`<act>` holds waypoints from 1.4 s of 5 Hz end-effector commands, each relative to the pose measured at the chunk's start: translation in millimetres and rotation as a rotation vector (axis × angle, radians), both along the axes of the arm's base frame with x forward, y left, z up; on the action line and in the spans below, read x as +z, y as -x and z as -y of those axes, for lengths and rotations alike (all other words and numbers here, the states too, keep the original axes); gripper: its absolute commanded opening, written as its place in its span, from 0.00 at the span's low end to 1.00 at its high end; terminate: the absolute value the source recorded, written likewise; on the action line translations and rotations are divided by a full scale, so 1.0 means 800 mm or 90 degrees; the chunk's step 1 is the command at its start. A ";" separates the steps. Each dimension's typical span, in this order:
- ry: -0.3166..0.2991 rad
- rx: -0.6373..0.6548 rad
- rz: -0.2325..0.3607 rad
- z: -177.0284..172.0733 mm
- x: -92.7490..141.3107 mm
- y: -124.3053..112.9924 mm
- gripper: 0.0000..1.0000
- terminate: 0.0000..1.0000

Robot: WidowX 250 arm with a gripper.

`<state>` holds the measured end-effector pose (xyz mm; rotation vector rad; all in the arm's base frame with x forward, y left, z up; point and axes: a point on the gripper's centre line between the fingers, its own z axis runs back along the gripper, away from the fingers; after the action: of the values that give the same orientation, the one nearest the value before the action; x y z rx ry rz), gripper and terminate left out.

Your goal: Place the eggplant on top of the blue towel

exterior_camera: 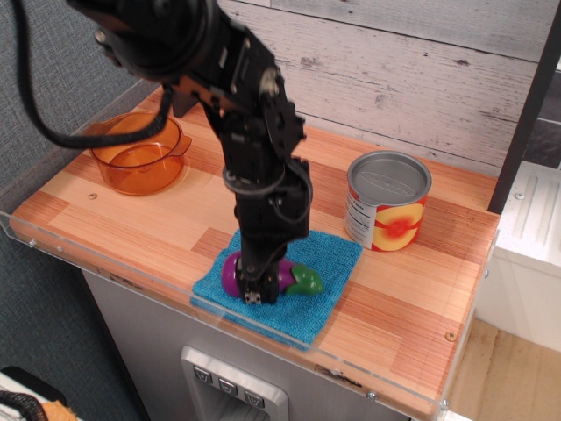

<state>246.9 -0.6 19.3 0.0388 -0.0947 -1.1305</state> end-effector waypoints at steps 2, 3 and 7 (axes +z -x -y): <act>0.002 -0.004 0.025 -0.003 0.017 -0.007 1.00 0.00; -0.004 0.017 0.032 -0.006 0.038 -0.007 1.00 0.00; 0.038 0.466 0.143 -0.096 0.145 -0.046 1.00 0.00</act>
<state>289.0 71.3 123.2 0.1208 -0.2569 -0.3626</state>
